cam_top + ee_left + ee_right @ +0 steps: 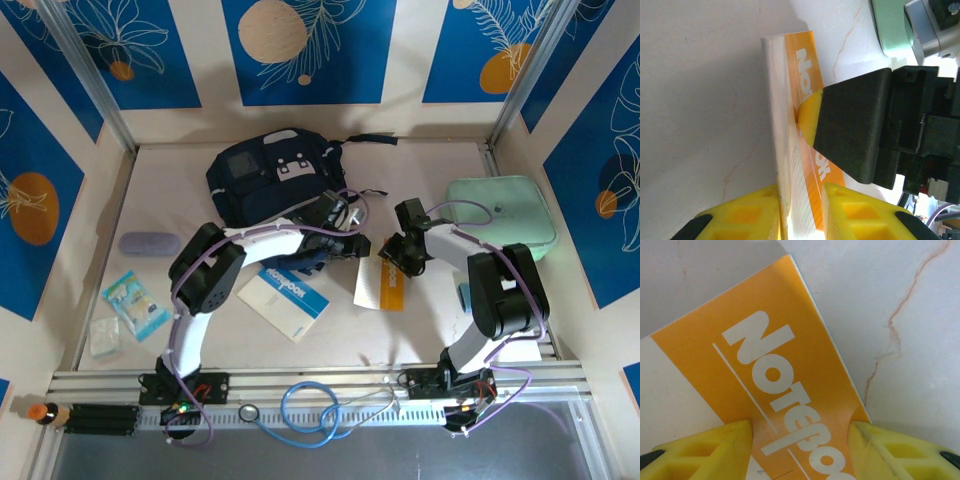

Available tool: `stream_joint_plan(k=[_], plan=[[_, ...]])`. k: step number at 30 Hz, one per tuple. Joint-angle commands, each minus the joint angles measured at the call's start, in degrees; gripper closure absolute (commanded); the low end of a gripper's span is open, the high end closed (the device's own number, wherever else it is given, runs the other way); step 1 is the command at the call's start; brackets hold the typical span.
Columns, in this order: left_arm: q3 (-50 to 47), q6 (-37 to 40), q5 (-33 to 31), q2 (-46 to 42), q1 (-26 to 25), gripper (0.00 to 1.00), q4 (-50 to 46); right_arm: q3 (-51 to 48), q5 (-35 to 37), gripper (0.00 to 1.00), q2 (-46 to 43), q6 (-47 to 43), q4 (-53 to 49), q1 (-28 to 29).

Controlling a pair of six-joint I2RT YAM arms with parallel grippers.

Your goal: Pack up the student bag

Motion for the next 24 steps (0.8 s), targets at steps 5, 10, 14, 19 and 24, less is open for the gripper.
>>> stream_joint_plan(k=[5, 10, 14, 19, 24], plan=[[1.64, 1.48, -1.61, 0.34, -0.03, 0.78, -2.44, 0.31, -2.0, 0.46, 1.29, 1.23, -0.55, 0.82], [1.35, 2.45, -3.25, -0.91, 0.73, 0.96, -2.91, -0.6, -1.93, 0.45, -0.46, 1.39, 0.68, 0.37], [0.66, 5.59, -4.68, -3.25, 2.7, 1.0, -3.91, -2.52, -2.44, 0.38, -5.21, 0.07, 3.62, -1.09], [-0.17, 9.27, -5.03, -8.84, 6.42, 1.0, -4.39, -5.47, -8.87, 0.29, -11.95, -2.66, 10.81, -3.28], [-2.58, 8.09, -5.62, -15.84, 11.25, 1.0, -1.18, -6.9, -17.1, 0.23, -16.72, -2.08, 18.09, -3.75]])
